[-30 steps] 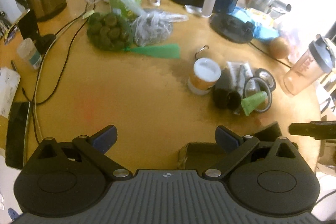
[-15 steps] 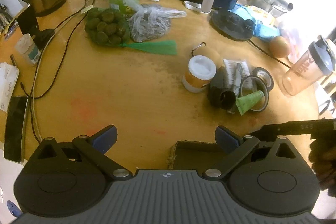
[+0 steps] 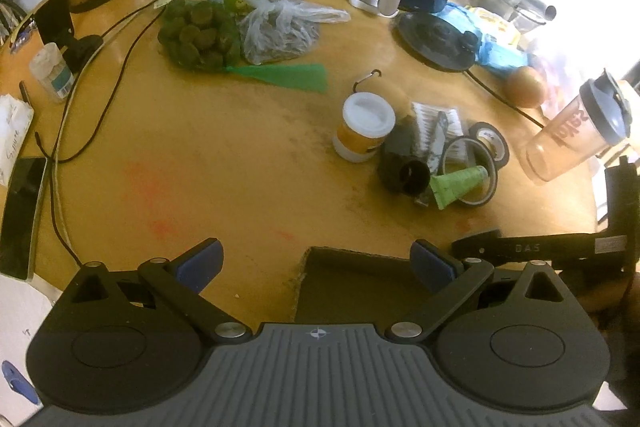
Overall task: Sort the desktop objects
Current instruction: 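Close the right tool on the black cylindrical cap and lift it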
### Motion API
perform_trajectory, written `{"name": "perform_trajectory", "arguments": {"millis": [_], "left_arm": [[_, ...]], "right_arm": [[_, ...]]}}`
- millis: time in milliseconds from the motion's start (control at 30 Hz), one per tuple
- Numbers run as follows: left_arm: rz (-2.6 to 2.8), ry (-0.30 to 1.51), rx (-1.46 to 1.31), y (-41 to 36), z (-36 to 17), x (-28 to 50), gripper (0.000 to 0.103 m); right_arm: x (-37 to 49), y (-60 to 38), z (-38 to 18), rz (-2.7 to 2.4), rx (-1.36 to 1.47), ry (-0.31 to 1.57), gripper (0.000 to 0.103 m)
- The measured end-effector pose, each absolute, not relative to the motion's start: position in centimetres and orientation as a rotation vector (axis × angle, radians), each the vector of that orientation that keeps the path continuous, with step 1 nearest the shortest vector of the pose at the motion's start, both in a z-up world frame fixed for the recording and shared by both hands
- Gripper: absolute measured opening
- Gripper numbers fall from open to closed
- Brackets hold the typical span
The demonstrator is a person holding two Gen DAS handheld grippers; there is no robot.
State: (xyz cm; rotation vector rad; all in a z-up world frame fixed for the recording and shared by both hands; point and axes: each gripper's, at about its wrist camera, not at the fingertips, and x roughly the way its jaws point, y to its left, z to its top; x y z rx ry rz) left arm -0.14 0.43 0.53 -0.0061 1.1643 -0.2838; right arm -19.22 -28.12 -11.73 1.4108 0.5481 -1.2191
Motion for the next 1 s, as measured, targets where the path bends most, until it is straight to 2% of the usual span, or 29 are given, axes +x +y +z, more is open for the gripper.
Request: {"name": "perform_trajectory", "arguments": {"millis": [1000], "left_arm": [[-0.536, 1.088, 0.084, -0.8, 0.6, 3.7, 0.102]], "right_arm": [[-19.3, -24.1, -7.4, -1.528, 1.346, 0.359, 0.063]]}}
